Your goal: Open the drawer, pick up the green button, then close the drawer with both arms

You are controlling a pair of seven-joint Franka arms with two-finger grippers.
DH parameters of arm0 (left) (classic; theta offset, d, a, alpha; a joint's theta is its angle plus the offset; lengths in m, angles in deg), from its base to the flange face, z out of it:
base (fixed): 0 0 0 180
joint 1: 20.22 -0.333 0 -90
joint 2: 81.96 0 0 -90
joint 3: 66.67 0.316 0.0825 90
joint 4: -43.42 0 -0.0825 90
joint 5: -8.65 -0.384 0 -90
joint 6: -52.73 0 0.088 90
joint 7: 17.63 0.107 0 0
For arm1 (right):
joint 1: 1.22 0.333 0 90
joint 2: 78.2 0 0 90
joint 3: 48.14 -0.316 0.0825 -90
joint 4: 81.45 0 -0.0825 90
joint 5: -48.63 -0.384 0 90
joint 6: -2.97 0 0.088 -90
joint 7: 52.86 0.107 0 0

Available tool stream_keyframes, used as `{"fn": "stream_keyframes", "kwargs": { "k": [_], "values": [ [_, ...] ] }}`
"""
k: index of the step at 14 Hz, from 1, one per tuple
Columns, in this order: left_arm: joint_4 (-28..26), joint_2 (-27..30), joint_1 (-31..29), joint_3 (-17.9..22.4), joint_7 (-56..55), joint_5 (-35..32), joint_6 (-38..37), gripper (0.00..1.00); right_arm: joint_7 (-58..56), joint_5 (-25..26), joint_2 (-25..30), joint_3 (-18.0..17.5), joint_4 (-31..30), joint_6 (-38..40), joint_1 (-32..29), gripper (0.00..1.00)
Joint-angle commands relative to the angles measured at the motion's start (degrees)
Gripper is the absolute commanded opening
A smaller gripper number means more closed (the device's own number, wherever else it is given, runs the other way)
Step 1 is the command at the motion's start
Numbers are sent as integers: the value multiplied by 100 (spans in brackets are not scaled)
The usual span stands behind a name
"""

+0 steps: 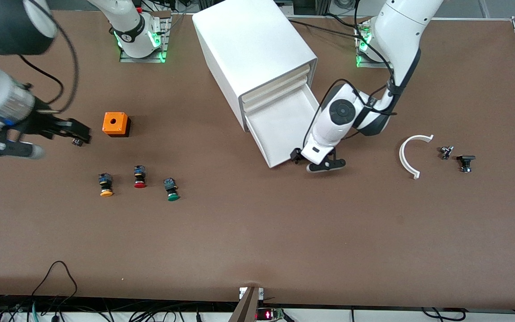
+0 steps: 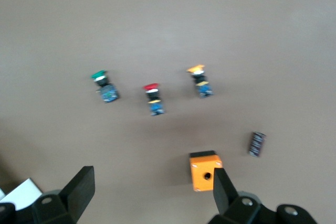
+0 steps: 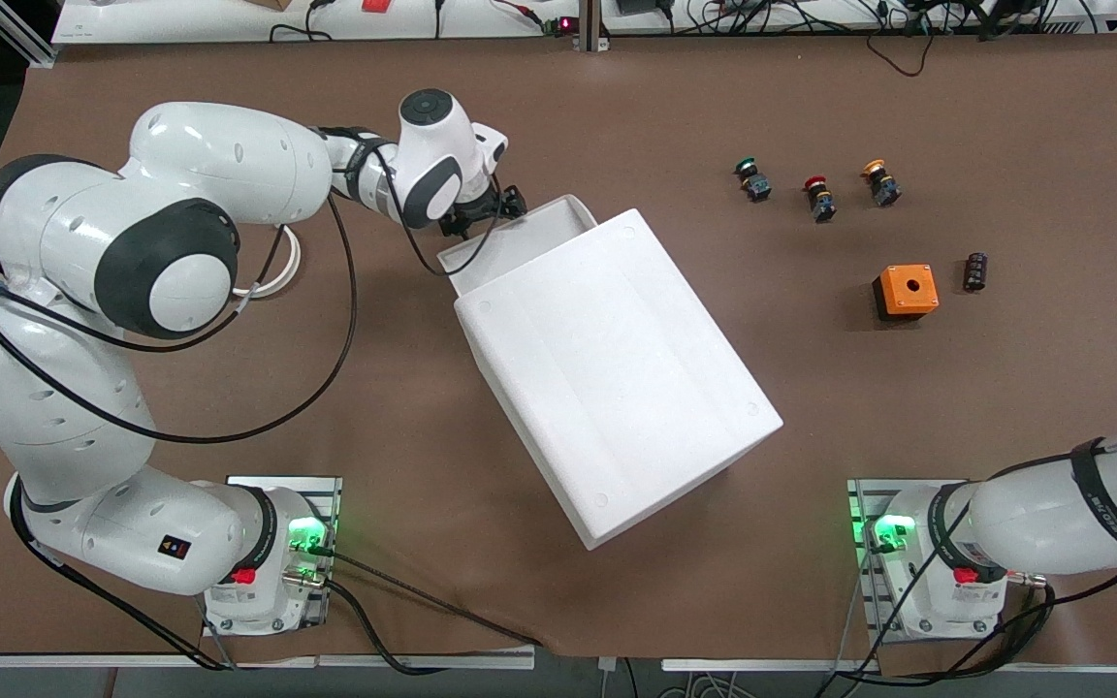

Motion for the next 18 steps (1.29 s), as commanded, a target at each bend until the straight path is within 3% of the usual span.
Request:
{"fn": "stream_keyframes", "kwargs": {
  "k": [1, 5, 8, 11, 14, 18],
  "values": [
    [-320, 139, 124, -560, -771, -94, -167, 100, -350, 87, 452, -122, -375, 161, -530, 100],
    [-471, 183, 238, -1142, -1712, -94, -185, 100, -1148, 123, 698, 422, -550, 128, -549, 100],
    [-515, 192, 238, -1433, -1994, -94, -465, 100, -1249, 123, 1013, 433, -638, 171, -531, 100],
    [-463, 262, 73, -1372, -2118, -94, -475, 100, -1187, 123, 1348, 415, -1006, 76, -522, 100],
    [-234, 508, -751, -959, -1848, -103, -483, 100, -1213, 123, 1218, 397, -964, -40, -505, 100],
    [-93, 1375, -1588, -827, -30, -103, -1183, 100, -1196, 96, 1164, 389, -885, -66, -496, 100]
  ]
}}
